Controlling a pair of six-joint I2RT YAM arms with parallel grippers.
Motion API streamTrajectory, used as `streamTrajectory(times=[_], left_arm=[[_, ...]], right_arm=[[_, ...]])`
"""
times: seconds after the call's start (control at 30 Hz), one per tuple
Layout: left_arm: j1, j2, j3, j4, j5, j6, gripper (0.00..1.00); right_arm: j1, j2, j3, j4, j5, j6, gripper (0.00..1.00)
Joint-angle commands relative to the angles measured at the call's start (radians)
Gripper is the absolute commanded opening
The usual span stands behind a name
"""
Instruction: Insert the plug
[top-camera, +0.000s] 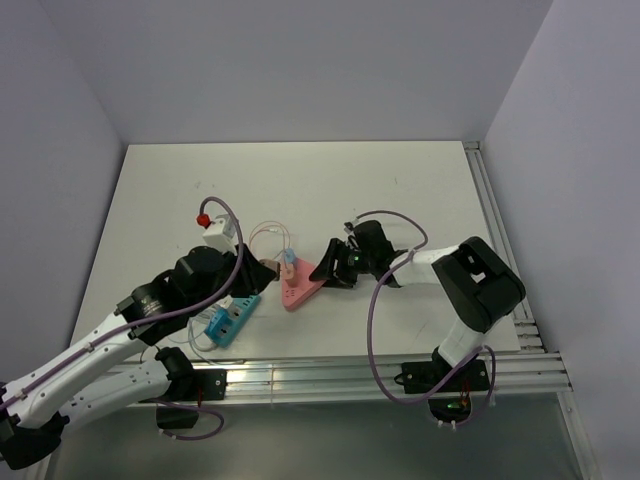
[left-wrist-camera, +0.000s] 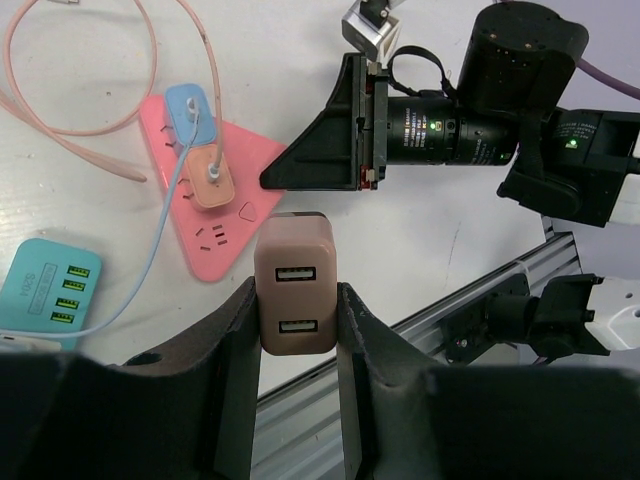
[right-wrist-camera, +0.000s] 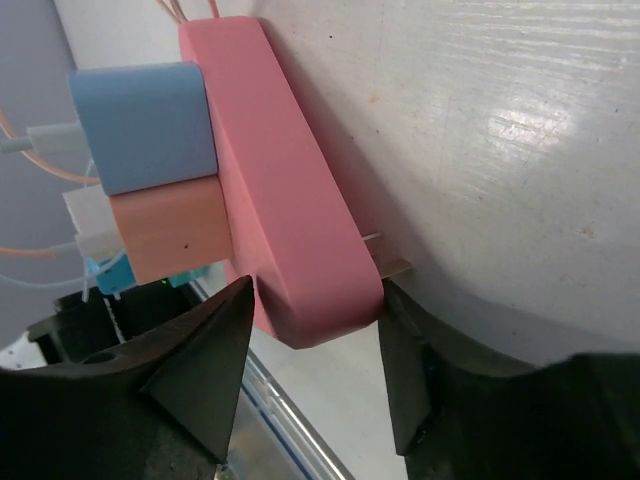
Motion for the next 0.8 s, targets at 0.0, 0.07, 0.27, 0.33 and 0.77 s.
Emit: streamTrajectory(times=[0.0, 0.07, 0.27, 0.33, 0.77], left_arm=[[0.000, 0.002, 0.000, 0.049, 0.017, -0.001, 0.00], [0.000, 0.014, -0.003, 0.049, 0.023, -0.003, 0.01], [0.000, 0.048, -0.034, 0.058, 0.031, -0.024, 0.00], [0.000, 0.062, -0.054, 0.074, 0.033, -0.035, 0.00], [0.000, 0.161, -0.143, 0.218, 0.077, -0.072, 0.00]], right_arm=[[0.010, 0.008, 0.054, -0.009, 0.008, -0.020, 0.54], [0.013, 0.011, 0.056, -0.009, 0.010, -0.024, 0.32], [0.024, -0.002, 0.048, -0.025, 0.064, -0.026, 0.00], [0.041, -0.009, 0.050, -0.044, 0.099, -0.030, 0.00], [0.093, -0.088, -0.165, 0.058, 0.285, 0.144, 0.00]])
